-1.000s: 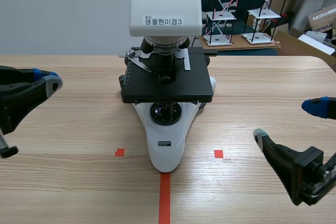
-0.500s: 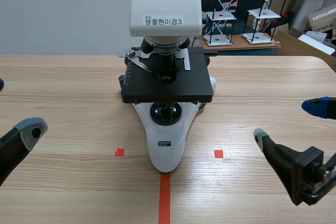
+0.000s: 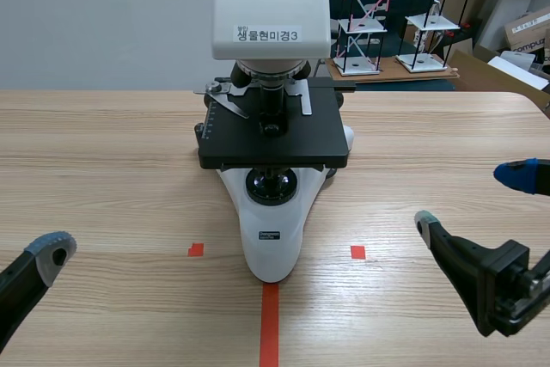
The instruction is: Return to the home posture
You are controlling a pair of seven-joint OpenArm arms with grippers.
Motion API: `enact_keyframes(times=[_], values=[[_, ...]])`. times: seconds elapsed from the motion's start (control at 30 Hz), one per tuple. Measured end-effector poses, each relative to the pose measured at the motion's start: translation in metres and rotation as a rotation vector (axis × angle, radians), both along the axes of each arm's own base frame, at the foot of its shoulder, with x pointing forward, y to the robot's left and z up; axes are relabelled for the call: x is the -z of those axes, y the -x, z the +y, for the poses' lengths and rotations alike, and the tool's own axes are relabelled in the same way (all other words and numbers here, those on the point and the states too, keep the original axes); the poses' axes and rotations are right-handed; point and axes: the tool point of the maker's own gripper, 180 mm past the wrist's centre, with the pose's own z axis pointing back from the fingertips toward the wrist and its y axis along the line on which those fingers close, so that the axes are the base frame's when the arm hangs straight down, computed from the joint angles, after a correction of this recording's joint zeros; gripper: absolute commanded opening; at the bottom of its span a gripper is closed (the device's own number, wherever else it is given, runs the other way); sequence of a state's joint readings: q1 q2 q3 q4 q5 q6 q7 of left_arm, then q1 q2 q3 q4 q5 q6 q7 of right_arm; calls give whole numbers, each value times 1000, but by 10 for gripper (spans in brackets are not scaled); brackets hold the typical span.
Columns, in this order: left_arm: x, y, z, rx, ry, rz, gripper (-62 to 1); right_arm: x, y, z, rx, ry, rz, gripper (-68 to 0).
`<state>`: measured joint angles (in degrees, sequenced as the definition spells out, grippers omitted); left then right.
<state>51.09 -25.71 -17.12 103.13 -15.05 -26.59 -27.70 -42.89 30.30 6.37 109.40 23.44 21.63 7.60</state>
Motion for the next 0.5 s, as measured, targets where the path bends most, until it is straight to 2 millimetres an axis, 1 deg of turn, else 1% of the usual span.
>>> enact_keyframes(times=[0.5], values=[[-2, -1, 0, -2, 4, -9, 14, 1, 0, 0, 0, 2, 3, -62]])
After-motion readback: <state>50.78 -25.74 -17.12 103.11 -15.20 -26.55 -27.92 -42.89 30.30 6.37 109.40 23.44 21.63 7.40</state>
